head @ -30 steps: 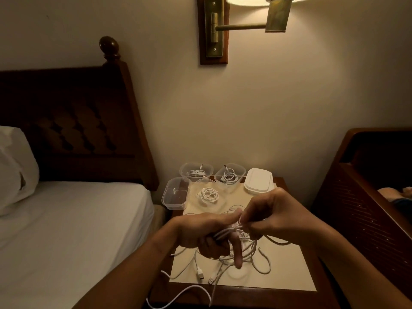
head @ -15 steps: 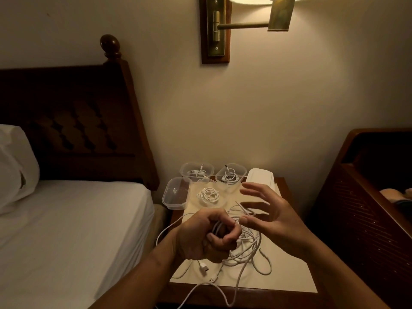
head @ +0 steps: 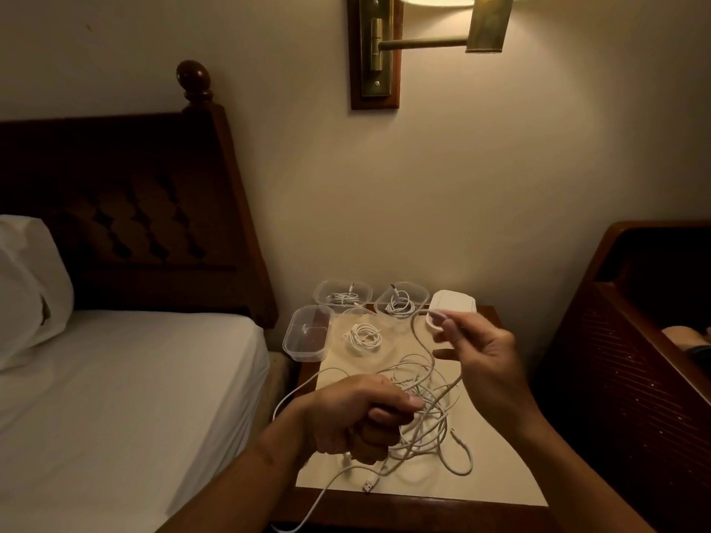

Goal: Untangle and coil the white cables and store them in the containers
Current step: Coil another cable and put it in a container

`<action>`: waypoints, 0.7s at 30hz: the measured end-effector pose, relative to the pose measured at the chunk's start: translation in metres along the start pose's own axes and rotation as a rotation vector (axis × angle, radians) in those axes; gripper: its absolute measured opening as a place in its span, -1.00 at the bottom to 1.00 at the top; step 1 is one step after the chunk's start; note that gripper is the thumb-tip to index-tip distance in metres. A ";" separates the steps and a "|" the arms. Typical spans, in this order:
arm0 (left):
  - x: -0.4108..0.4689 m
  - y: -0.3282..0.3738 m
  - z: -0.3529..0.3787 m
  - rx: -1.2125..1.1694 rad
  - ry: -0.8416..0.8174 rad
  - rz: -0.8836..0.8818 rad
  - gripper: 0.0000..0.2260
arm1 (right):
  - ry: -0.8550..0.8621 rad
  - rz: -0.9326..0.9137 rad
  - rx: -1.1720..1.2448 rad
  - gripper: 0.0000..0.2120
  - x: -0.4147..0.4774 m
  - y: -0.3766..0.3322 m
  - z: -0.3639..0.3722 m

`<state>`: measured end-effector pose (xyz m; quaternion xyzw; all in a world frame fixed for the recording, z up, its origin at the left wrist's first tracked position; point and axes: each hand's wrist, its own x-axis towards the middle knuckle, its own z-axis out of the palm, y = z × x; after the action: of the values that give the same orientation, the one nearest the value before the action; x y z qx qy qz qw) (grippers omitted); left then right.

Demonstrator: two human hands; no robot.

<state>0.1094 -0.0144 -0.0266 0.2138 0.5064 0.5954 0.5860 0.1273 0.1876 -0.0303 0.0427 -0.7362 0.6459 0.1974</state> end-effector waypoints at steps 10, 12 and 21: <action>-0.009 0.035 0.031 -0.217 -0.213 0.492 -0.62 | 0.096 0.119 -0.342 -0.72 0.002 0.021 0.008; -0.008 0.045 0.027 -0.223 -0.064 0.650 -0.60 | -0.003 0.134 -0.449 -0.74 -0.005 0.027 0.013; 0.012 0.081 -0.009 -0.284 0.315 0.813 -0.56 | -0.399 0.077 -0.799 -0.68 -0.039 0.014 0.032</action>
<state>0.0599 0.0098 0.0347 0.2194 0.3777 0.8658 0.2440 0.1508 0.1511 -0.0591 0.0595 -0.9527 0.2967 0.0284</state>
